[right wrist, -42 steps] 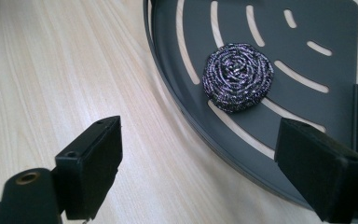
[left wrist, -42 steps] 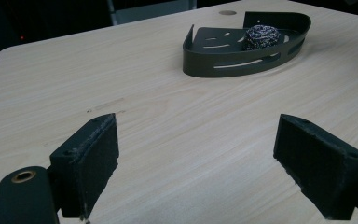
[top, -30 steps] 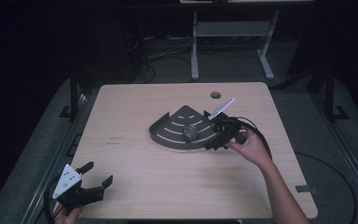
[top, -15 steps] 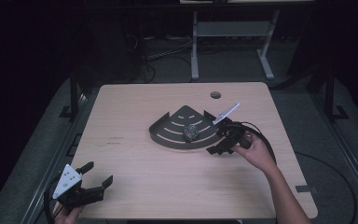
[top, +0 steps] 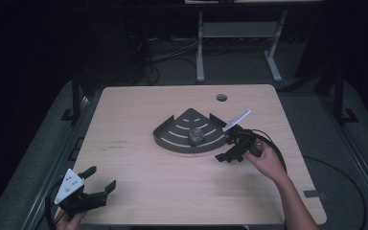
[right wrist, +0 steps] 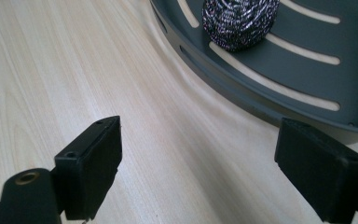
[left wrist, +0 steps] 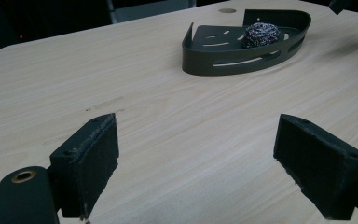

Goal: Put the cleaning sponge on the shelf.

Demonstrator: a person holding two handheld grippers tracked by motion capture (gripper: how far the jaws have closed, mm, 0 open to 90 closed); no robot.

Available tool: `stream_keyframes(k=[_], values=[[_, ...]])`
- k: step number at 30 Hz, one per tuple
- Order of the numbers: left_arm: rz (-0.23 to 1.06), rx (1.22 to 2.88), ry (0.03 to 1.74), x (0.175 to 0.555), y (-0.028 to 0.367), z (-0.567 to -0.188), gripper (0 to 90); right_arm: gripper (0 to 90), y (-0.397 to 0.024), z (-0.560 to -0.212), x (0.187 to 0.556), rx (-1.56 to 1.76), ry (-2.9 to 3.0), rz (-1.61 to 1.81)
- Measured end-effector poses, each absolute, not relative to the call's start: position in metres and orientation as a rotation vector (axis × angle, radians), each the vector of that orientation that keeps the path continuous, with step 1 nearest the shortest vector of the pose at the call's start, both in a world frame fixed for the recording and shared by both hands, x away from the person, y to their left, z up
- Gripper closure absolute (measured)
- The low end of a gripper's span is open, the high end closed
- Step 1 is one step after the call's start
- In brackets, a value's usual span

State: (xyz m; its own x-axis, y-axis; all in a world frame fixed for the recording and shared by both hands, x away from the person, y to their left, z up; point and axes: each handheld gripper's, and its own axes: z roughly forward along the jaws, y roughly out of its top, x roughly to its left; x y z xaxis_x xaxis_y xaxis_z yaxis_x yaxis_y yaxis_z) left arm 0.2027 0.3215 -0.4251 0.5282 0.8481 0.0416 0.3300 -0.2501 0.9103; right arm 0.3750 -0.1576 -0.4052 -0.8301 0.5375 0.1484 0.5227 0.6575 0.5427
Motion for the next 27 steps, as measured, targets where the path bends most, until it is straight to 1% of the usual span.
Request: stream_keyframes(k=[27], values=[[0.685,1.820,0.977,0.202,0.322,-0.425,13.3,14.3,-0.178,-0.425,0.350,0.946,2.837,0.889]])
